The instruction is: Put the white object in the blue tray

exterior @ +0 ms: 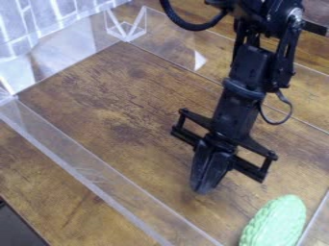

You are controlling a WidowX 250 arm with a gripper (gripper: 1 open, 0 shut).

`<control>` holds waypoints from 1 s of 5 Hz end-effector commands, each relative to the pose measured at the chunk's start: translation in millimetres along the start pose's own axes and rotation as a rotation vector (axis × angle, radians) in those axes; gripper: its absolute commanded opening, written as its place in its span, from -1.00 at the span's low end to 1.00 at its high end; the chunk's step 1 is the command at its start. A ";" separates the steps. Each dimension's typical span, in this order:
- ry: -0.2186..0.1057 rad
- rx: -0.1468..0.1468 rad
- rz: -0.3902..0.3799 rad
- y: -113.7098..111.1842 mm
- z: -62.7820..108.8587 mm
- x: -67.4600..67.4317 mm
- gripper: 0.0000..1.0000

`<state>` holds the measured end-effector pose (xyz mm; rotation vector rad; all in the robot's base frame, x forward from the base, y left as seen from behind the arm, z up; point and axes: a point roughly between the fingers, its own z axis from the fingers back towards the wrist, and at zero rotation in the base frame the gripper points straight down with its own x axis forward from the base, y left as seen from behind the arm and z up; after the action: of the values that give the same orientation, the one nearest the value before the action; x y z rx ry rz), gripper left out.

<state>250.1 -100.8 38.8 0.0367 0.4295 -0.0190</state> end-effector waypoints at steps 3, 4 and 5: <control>0.006 -0.044 -0.083 3.2 6.4 14.5 1.00; 0.010 -0.036 -0.095 2.6 -1.2 17.0 1.00; 0.005 -0.036 -0.092 4.4 -0.6 14.3 1.00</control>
<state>256.1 -96.0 19.2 -0.0071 0.4923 -0.0997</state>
